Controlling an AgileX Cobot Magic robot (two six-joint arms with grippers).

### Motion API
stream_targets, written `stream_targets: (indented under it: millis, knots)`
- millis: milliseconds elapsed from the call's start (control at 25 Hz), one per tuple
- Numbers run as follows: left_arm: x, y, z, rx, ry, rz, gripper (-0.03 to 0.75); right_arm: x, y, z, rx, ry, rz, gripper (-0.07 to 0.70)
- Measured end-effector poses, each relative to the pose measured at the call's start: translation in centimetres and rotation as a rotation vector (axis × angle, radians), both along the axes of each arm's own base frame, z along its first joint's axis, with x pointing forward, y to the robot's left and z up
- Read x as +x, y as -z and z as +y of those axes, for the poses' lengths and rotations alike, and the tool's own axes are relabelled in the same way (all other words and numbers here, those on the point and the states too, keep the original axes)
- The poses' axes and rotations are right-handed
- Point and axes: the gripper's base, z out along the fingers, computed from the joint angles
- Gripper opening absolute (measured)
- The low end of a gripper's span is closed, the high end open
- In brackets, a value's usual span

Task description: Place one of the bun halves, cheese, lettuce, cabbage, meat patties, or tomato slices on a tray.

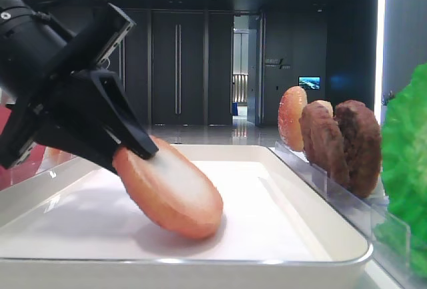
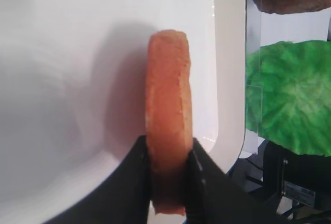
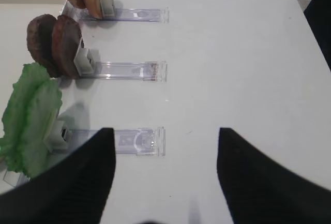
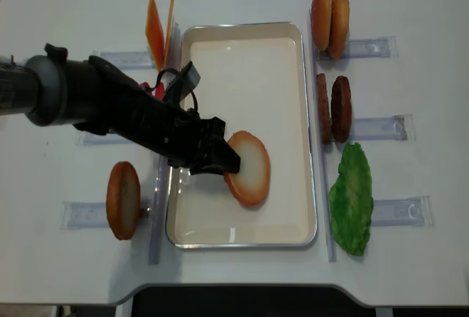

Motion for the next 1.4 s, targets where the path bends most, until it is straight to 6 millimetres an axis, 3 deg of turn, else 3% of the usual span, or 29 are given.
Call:
stream_targets:
  millis: [160,400,520,760,1000,1160,1400]
  knots:
    - [-0.1,0.1,0.1,0.018,-0.001,0.018,0.161,0.0,0.0,0.0,0.0,0.0,0.0,0.415]
    - [-0.3,0.2,0.4,0.061,0.006,0.03,0.395,0.0,0.0,0.0,0.0,0.0,0.0,0.415]
    - [-0.3,-0.2,0.6,0.08,-0.004,0.02,0.453,0.0,0.0,0.0,0.0,0.0,0.0,0.415]
    - [-0.4,-1.0,0.9,0.115,-0.021,0.011,0.477,0.0,0.0,0.0,0.0,0.0,0.0,0.415]
    - [-0.7,-2.0,1.2,0.14,-0.027,-0.003,0.571,0.0,0.0,0.0,0.0,0.0,0.0,0.415]
    - [-0.9,-2.8,1.5,0.164,-0.021,-0.024,0.582,0.0,0.0,0.0,0.0,0.0,0.0,0.415]
    - [-0.8,-7.0,2.4,0.272,0.002,-0.08,0.583,0.0,0.0,0.0,0.0,0.0,0.0,0.415]
